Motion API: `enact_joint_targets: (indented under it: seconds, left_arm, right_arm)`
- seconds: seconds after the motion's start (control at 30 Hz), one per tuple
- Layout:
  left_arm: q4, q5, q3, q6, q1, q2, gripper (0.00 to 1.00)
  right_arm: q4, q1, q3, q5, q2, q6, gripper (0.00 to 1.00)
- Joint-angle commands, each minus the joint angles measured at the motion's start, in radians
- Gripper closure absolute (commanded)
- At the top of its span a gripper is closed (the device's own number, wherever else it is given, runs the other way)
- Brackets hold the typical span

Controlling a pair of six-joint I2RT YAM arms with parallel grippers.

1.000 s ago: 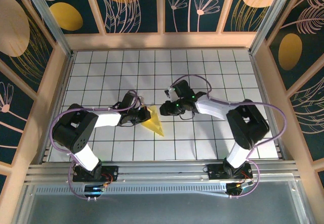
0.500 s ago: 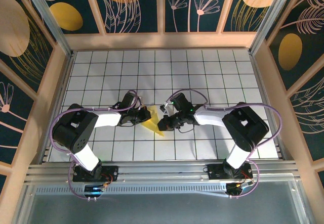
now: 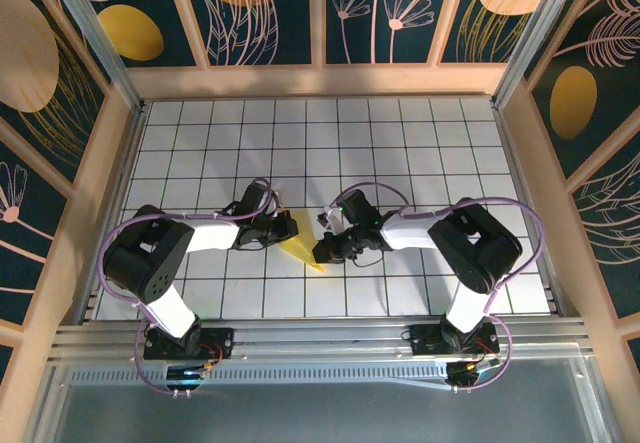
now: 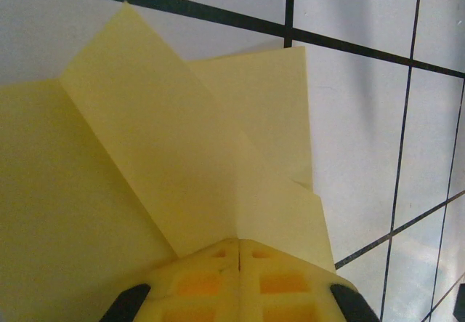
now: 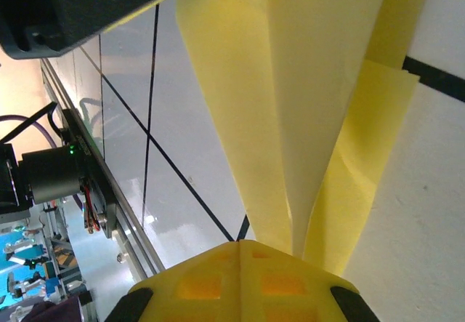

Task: Fold a paper plane with a square sheet of paper (fold left side to right side)
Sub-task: Fourth fold the wing at the center of the table.

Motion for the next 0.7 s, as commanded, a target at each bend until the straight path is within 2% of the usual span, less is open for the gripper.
enact_joint_targets:
  seconds: [0.0,0.67]
  left_arm:
    - [-0.072,-0.053,-0.014,0.014,-0.003,0.023,0.98]
    - [-0.076,-0.055,-0.013,0.016,-0.003,0.024,0.98]
  right_arm:
    - [0.028,0.015,-0.017,-0.020,0.023,0.011,1.00]
    - [0.017,0.034,-0.024,-0.005,0.040,0.017,1.00]
